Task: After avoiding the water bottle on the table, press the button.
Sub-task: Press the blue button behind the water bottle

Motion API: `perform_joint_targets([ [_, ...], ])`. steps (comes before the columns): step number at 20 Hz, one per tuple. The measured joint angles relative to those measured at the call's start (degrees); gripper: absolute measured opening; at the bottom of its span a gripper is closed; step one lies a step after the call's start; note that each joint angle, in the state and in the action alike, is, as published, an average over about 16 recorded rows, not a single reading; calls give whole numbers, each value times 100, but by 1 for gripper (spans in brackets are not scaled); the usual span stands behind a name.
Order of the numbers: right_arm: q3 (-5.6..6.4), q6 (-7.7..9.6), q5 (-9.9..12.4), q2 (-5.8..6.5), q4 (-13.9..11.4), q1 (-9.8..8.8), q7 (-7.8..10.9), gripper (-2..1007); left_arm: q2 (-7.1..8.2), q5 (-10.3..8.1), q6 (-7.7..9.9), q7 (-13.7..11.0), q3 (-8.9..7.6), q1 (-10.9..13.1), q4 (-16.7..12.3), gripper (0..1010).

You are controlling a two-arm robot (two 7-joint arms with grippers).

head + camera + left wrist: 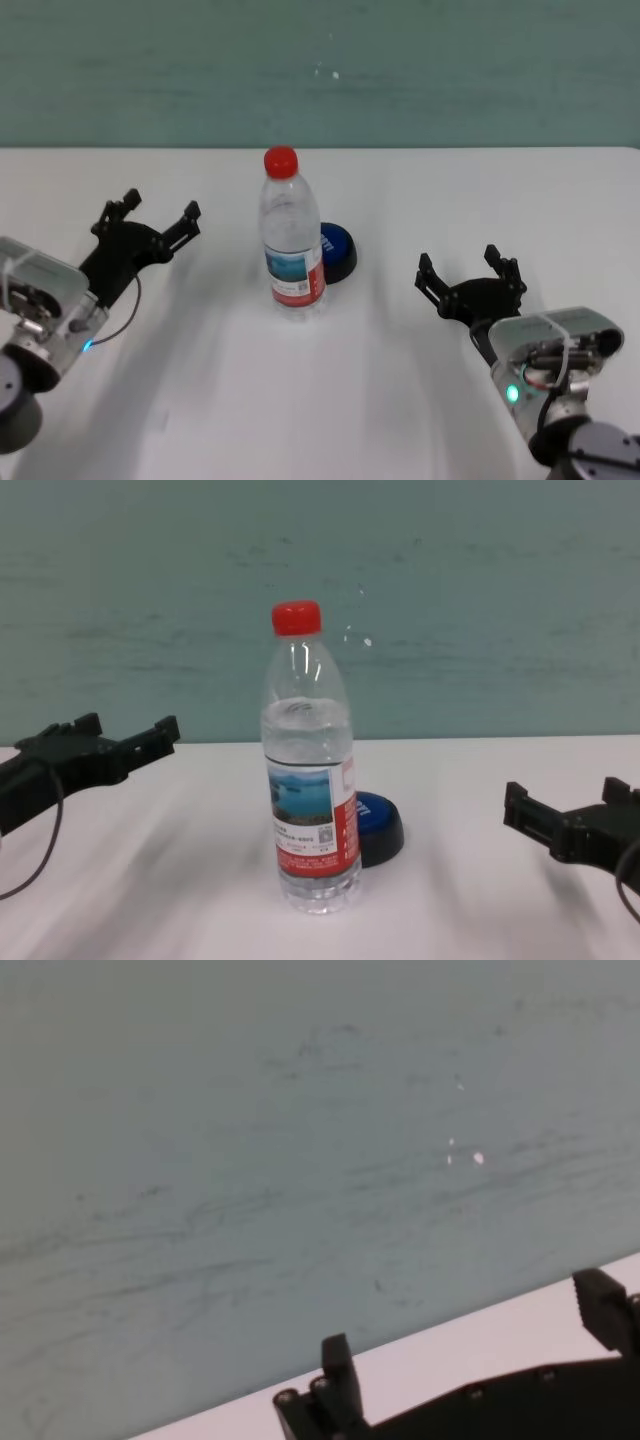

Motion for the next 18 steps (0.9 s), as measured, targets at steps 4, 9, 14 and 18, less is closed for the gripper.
perform_joint_targets([
  [4, 0, 0, 0, 0, 0, 0, 0, 1004, 70, -106, 34, -39, -70, 188, -216, 1010],
  [9, 0, 0, 0, 0, 0, 0, 0, 1004, 141, -225, 81, -79, -136, 386, -429, 1010],
  [14, 0, 0, 0, 1, 0, 0, 0, 1004, 204, -327, 126, -114, -184, 571, -614, 1010],
  [18, 0, 0, 0, 1, 0, 0, 0, 1004, 257, -409, 163, -142, -217, 730, -762, 1010],
])
